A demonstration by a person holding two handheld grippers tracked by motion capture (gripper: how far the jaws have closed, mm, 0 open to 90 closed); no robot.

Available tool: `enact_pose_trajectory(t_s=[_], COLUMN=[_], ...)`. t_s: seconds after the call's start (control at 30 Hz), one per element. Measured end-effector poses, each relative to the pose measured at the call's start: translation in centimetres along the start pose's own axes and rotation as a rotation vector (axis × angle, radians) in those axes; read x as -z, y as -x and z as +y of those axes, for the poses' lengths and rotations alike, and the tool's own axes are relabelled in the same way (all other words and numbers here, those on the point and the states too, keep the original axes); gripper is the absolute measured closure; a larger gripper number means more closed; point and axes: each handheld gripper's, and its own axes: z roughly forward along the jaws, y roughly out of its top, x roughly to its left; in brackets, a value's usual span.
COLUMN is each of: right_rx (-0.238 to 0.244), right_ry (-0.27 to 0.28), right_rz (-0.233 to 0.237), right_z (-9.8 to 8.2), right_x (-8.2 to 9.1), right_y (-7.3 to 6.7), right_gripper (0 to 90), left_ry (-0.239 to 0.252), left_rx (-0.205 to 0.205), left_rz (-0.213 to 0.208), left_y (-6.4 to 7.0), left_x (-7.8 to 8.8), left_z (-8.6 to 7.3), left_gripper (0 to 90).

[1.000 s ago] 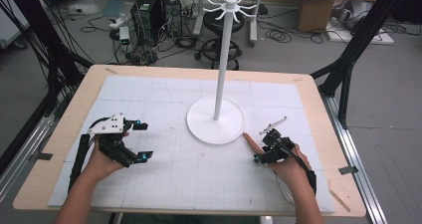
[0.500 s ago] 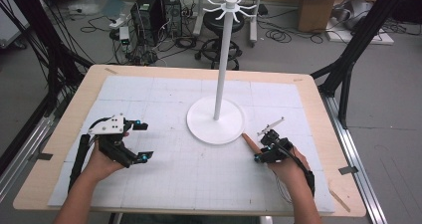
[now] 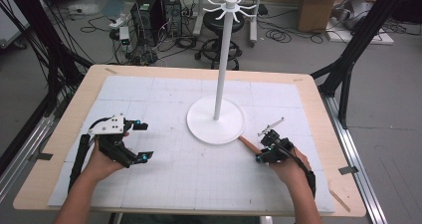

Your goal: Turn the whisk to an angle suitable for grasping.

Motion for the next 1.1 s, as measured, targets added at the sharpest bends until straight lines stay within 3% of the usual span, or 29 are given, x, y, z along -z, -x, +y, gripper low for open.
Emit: enact_pose_trajectory(t_s=[0.23,0.67,1.1], right_rx=[0.02,0.072,0.081], right_ry=[0.015,0.253,0.444], right_rz=[0.002,0.052,0.115], right_z=[0.0,1.4,1.9], right_x=[0.6,5.4,7.9], right_y=[-0.4,-1.1,-0.8], right_gripper=[70.7,70.7,70.6], left_ry=[0.0,0.011,0.021], left_rx=[-0.001,-0.003,-0.01], left_rz=[0.001,0.0,-0.001], left_y=[0.0,0.0,0.1], left_x=[0.0,0.2,0.4], left_z=[0.0,0.2,0.4], left_gripper=[1.6,1.6,1.7])
